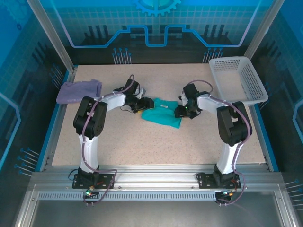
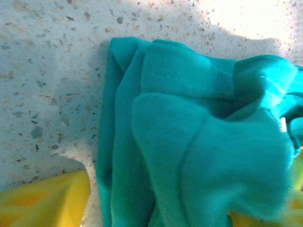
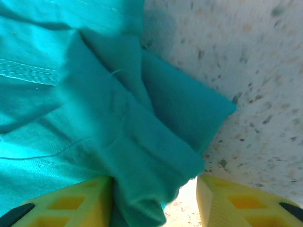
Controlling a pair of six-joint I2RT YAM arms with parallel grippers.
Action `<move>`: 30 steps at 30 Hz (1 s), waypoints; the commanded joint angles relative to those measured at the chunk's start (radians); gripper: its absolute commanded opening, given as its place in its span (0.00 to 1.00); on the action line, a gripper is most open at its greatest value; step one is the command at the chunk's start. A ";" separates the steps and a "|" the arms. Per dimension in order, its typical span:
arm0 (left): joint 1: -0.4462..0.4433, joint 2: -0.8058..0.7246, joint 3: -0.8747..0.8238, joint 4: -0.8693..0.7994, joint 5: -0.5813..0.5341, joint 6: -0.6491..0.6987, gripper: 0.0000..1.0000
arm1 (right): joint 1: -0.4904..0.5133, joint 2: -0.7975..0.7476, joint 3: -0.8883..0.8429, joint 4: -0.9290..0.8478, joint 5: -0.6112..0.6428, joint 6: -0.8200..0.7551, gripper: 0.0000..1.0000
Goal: Fold the inside-out t-shirt
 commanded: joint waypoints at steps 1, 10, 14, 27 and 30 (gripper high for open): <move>-0.026 0.055 0.057 -0.118 0.077 0.043 0.75 | -0.012 0.008 -0.025 0.025 -0.048 0.037 0.46; -0.079 0.166 0.121 -0.135 0.154 0.031 0.60 | -0.011 0.008 -0.044 0.052 -0.066 0.037 0.38; -0.080 0.175 0.111 -0.060 0.209 -0.019 0.42 | -0.008 0.010 -0.043 0.058 -0.073 0.037 0.37; -0.041 0.001 0.025 0.110 0.224 -0.066 0.00 | -0.041 -0.087 0.000 -0.003 -0.027 0.001 0.41; -0.006 -0.089 -0.011 0.046 0.150 -0.023 0.00 | -0.065 -0.170 -0.007 -0.023 -0.009 -0.011 0.48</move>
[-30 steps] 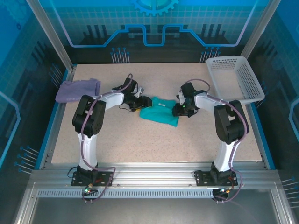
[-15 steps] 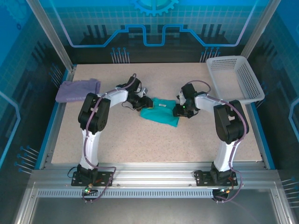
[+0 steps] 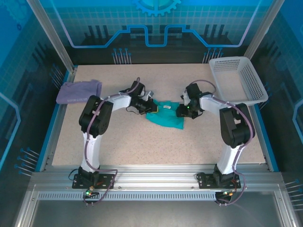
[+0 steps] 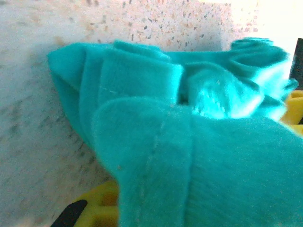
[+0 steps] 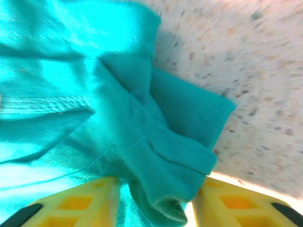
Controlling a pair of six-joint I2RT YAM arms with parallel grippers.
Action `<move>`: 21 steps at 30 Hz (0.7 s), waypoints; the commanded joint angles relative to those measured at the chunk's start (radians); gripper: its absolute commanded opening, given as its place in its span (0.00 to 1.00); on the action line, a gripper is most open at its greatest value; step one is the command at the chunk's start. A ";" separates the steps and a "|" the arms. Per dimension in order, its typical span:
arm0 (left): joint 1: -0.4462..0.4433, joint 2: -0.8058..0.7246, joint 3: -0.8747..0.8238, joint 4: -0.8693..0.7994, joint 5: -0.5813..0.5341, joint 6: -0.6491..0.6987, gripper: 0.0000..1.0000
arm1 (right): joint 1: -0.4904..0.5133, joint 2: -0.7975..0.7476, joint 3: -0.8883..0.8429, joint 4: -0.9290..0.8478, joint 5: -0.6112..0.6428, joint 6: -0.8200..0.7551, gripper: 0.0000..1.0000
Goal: Fold the inside-out t-shirt
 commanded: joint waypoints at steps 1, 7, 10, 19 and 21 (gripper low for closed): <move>0.046 -0.158 -0.024 -0.058 -0.070 0.060 0.00 | -0.040 -0.133 0.008 -0.035 0.024 -0.023 0.50; 0.129 -0.321 -0.016 -0.269 -0.251 0.220 0.00 | -0.042 -0.270 -0.028 0.018 -0.010 -0.021 0.56; 0.174 -0.363 0.046 -0.393 -0.425 0.308 0.00 | -0.035 -0.288 -0.037 0.057 -0.054 -0.011 0.56; 0.326 -0.354 0.305 -0.563 -0.730 0.567 0.00 | -0.022 -0.250 -0.045 0.124 -0.148 0.003 0.56; 0.363 -0.346 0.350 -0.572 -0.729 0.603 0.00 | -0.022 -0.246 -0.048 0.131 -0.152 0.003 0.56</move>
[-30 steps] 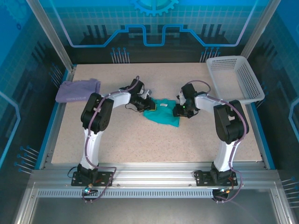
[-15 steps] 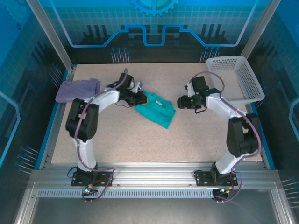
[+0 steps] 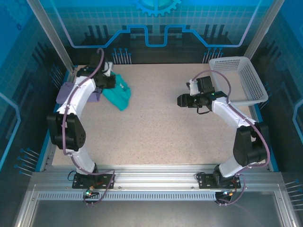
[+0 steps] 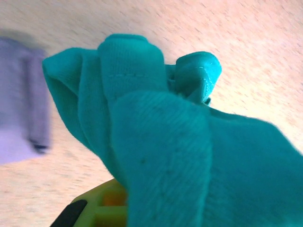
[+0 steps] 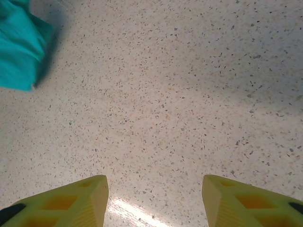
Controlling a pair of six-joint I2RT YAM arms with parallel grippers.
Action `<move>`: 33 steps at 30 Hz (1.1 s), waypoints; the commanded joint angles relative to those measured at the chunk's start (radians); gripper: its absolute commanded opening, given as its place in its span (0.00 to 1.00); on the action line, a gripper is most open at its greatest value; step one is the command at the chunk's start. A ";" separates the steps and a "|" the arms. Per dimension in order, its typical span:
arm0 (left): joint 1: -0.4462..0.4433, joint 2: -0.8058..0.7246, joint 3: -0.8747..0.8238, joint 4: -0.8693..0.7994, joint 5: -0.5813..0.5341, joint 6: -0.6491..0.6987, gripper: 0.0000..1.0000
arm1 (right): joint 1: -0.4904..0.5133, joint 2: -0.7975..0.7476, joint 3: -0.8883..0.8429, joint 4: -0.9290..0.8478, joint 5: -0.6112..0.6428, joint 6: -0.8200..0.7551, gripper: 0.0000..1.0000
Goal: Fold the inside-out t-shirt
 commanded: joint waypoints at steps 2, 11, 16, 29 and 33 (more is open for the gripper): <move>0.083 0.014 0.114 -0.063 -0.065 0.149 0.00 | 0.009 0.021 -0.015 0.037 -0.045 0.011 0.56; 0.246 0.084 0.232 -0.072 -0.035 0.198 0.00 | 0.009 0.027 -0.008 0.027 -0.032 0.000 0.57; 0.333 0.177 0.228 0.011 -0.136 0.205 0.00 | 0.009 0.034 -0.006 0.022 -0.035 -0.002 0.57; 0.418 0.494 0.422 0.050 -0.540 0.067 0.72 | 0.025 0.001 -0.004 -0.033 0.005 -0.012 0.57; 0.416 0.371 0.358 0.037 -0.523 -0.036 0.90 | 0.032 -0.028 -0.013 -0.057 0.046 -0.020 0.58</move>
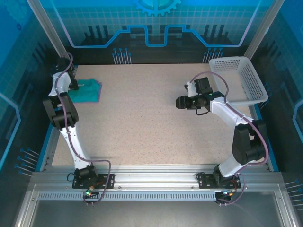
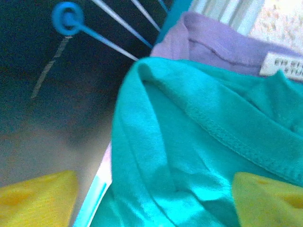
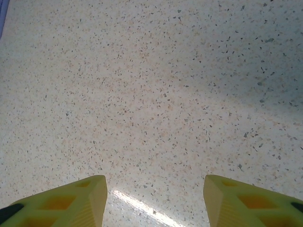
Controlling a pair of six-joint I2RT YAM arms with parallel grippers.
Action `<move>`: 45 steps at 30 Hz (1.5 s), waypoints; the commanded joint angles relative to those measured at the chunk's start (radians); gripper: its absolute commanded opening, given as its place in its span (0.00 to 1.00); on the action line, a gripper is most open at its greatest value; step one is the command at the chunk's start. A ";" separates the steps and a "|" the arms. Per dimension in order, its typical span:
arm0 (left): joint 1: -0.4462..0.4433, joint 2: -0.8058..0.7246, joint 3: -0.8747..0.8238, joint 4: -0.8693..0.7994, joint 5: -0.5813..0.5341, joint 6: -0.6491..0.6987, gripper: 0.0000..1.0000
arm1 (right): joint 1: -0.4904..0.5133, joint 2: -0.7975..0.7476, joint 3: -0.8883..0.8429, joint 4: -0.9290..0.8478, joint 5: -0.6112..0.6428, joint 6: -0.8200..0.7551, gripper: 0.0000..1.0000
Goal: Fold the inside-out t-shirt
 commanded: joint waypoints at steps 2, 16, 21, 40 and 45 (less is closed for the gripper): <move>-0.010 -0.236 -0.070 0.001 -0.016 -0.148 0.92 | 0.013 -0.071 -0.012 -0.060 0.091 -0.032 0.58; -0.281 -1.264 -1.394 0.734 0.254 -0.470 0.99 | 0.016 -0.373 -0.322 0.217 0.729 -0.130 0.92; -0.387 -1.300 -1.684 1.048 0.125 -0.366 0.99 | -0.012 -0.393 -0.604 0.695 0.766 -0.303 0.99; -0.416 -0.737 -1.664 1.671 0.245 -0.110 0.99 | -0.167 -0.076 -0.723 1.224 0.473 -0.263 1.00; -0.416 -0.733 -1.666 1.684 0.245 -0.107 0.99 | -0.166 -0.077 -0.723 1.222 0.475 -0.265 1.00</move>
